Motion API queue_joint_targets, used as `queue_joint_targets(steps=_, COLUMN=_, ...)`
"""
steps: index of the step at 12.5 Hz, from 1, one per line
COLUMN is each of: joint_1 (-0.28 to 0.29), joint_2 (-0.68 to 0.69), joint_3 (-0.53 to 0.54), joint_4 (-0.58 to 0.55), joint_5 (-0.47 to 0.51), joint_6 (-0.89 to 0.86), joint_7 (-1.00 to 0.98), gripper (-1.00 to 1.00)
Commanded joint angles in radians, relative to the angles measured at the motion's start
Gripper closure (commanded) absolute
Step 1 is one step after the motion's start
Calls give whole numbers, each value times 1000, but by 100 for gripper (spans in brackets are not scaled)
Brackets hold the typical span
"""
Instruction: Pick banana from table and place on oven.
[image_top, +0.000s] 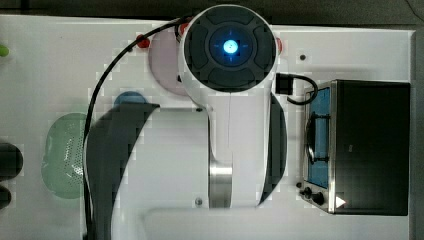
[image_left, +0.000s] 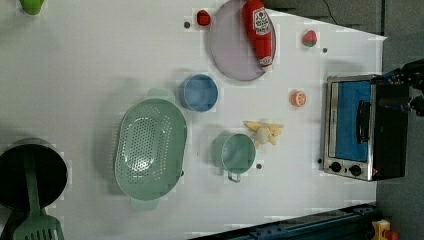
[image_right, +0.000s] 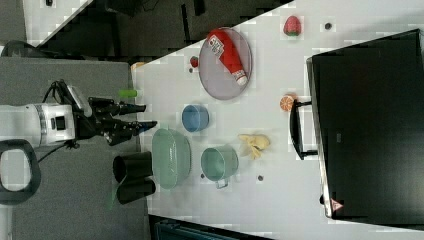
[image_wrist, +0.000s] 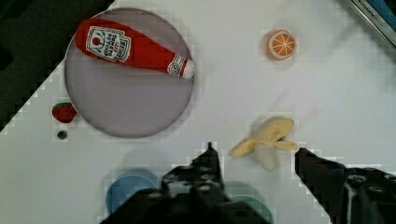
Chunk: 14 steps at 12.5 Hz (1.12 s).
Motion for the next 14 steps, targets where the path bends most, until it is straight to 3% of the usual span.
queue_joint_targets(steps=1, joint_1=-105, joint_2=-427, joint_3=51, joint_4=-287, joint_5=14, joint_6=-159, joint_7=-69, gripper=-59)
queue_joint_targets(steps=3, joint_1=-104, joint_2=-427, joint_3=52, joint_4=-288, joint_5=14, joint_6=-159, joint_7=-69, gripper=-99)
queue_joint_targets(steps=8, joint_1=-102, joint_2=-359, joint_3=56, joint_4=-326, joint_5=14, joint_6=-90, joint_7=-69, gripper=-100)
queue_joint_targets(steps=14, joint_1=-101, joint_2=-126, joint_3=68, joint_4=-465, joint_5=13, joint_6=289, joint_7=-69, gripper=-100)
